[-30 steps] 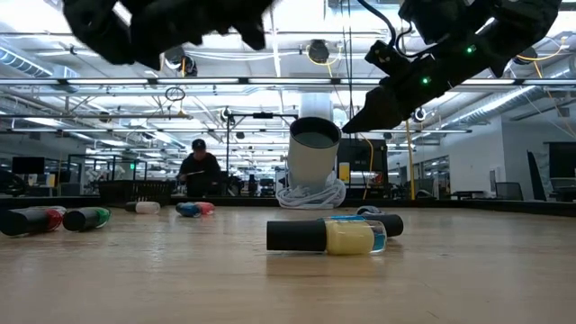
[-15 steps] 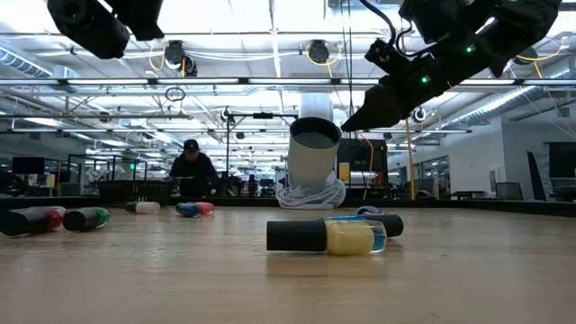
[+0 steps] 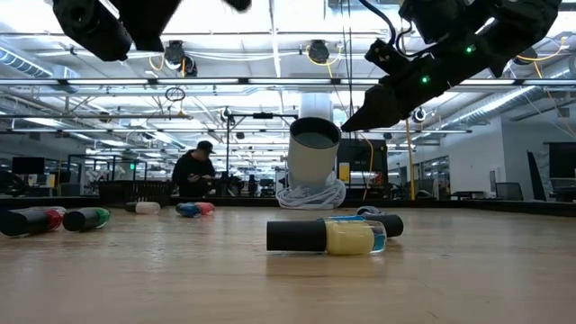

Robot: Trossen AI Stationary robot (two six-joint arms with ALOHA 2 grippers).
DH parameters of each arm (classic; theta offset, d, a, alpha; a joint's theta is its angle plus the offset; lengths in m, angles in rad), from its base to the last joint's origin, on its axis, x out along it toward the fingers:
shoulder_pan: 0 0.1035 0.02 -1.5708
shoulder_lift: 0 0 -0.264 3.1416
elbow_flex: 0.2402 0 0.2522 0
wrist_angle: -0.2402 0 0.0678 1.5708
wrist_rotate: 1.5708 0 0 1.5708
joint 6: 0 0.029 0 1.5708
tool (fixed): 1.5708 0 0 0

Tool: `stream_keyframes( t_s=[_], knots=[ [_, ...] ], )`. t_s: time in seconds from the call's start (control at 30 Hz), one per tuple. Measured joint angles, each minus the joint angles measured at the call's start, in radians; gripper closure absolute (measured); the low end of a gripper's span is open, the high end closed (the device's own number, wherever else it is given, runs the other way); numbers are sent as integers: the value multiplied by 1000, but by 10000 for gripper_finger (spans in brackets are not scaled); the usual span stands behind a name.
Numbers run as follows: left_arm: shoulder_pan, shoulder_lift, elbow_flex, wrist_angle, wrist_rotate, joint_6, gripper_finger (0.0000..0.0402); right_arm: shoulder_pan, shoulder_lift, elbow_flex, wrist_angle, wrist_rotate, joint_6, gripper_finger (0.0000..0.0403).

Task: Pick & Place Nail Polish
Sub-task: Put the violet nail polish bottle into the black basket

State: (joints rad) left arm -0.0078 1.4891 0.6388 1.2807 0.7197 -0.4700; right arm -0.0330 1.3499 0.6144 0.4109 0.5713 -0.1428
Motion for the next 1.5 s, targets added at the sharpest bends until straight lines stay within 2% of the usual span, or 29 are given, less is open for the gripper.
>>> stream_keyframes(
  t_s=[0.2,0.33,0.47,0.6,0.9,1.07,1.2,1.37,1.5],
  knots=[
    [40,0,0,-396,-270,170,347,0,0,0,-5,0,0,191],
    [57,0,0,-595,-468,187,347,0,0,0,-5,0,0,191],
    [78,-20,0,-786,-598,204,347,0,0,0,-5,0,0,191],
    [100,-77,0,-1014,-815,230,347,0,0,0,-5,0,0,191],
    [157,-288,0,-1472,-1287,141,347,0,0,0,-4,0,0,191],
    [190,-372,0,-1687,-1491,11,347,-4,0,-14,3,0,1,191],
    [241,-398,0,-1812,-1584,-113,347,-17,0,-19,3,0,17,191],
    [337,-396,0,-1893,-1599,-254,347,-25,0,-19,4,0,26,191],
    [408,-365,0,-1887,-1609,-277,347,-25,0,-19,3,0,26,191]
  ],
)
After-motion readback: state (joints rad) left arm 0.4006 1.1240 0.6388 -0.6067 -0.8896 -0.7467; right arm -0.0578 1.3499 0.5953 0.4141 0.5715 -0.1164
